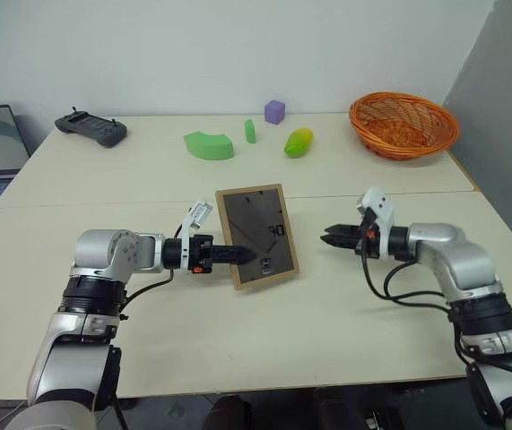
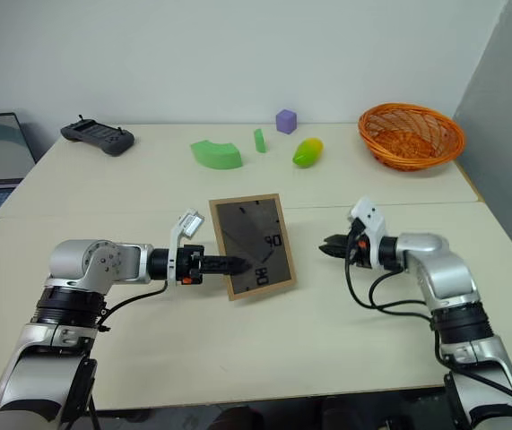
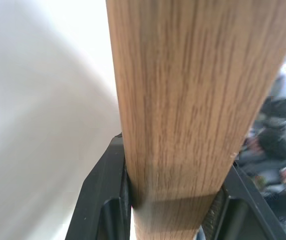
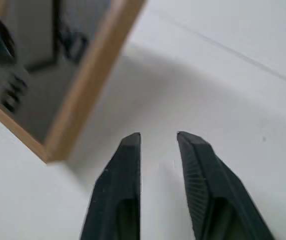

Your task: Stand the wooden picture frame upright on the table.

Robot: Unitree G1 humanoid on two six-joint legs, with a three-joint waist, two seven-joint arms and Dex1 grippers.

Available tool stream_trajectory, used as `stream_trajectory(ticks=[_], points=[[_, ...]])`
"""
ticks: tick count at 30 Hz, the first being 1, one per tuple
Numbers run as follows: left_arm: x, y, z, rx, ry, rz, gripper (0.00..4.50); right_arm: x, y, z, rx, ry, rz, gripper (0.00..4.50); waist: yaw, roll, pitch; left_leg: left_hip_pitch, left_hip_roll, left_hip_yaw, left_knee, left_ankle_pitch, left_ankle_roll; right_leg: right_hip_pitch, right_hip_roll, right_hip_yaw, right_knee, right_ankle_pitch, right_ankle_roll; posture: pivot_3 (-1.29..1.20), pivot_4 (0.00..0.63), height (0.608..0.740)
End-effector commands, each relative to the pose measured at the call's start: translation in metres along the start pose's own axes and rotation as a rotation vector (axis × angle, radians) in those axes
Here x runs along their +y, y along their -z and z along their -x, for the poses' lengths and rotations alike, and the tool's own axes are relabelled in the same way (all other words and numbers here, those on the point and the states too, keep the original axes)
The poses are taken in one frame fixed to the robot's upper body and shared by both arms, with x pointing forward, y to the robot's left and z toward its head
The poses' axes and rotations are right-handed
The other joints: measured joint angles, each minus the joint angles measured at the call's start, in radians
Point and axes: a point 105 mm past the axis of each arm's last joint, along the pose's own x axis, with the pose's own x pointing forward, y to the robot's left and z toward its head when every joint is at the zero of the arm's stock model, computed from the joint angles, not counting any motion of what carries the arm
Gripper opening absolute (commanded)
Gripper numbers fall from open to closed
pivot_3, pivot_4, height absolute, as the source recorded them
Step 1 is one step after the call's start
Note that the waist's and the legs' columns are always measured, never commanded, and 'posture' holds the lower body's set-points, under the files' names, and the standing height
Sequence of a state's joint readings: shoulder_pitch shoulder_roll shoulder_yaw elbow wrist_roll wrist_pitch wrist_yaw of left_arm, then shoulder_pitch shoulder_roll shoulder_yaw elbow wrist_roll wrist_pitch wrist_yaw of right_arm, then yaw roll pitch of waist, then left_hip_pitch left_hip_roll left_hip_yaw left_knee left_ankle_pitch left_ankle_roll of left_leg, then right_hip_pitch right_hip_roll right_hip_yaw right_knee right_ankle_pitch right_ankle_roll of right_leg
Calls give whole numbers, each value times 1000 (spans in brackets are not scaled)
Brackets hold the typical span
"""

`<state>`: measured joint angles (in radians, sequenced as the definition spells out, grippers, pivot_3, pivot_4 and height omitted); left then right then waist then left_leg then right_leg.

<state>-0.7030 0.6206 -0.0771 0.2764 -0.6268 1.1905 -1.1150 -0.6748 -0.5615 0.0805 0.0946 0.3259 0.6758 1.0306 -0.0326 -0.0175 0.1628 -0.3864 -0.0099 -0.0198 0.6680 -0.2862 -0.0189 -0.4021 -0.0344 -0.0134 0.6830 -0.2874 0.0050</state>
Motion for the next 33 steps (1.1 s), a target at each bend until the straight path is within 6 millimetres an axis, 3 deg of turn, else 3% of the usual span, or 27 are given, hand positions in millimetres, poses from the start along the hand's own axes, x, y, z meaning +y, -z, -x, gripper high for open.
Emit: stream_trajectory(ticks=[1, 8, 15, 23, 28, 33], points=[[-6, -27, 9, -55, -19, -161, 1278, 17, -52, 2, -103, -103, 89, 2272, 0, 0, 0, -2, 0, 0, 0, 0, 0, -2, 0, 0, 1, 0, 0, 0, 150, 740], [-12, -41, 13, -57, -11, -233, 1278, 44, -85, -28, -192, -200, 120, 3764, 1, 0, 0, -9, 1, 0, 5, 0, 0, -5, 1, -1, -1, 0, 0, 0, 150, 740], [-23, -42, 7, -36, 32, -260, 1278, 50, -86, -52, -213, -220, 118, 3764, 5, 0, 0, -13, 0, 0, 10, 0, 0, -7, 0, -1, 1, 1, 1, 0, 150, 740], [-25, -39, 4, -24, 43, -258, 1278, 79, -91, -70, -241, -333, 108, 3764, 1, 0, 0, -13, 1, 0, 10, 0, 0, -8, 0, -1, 2, 1, 1, 0, 150, 740], [-23, -35, 5, -20, 41, -249, 1278, 92, -91, -63, -237, -418, 92, 3764, 1, 0, 0, -13, 0, 0, 10, 0, 0, -8, 0, -1, 3, 1, 1, 0, 150, 740], [-22, -29, 9, -16, 36, -234, 1278, 82, -85, -40, -212, -416, 58, 3764, 3, 0, 0, -13, 0, 0, 10, 0, 1, -8, 0, -1, 3, 1, 1, 0, 150, 740]])
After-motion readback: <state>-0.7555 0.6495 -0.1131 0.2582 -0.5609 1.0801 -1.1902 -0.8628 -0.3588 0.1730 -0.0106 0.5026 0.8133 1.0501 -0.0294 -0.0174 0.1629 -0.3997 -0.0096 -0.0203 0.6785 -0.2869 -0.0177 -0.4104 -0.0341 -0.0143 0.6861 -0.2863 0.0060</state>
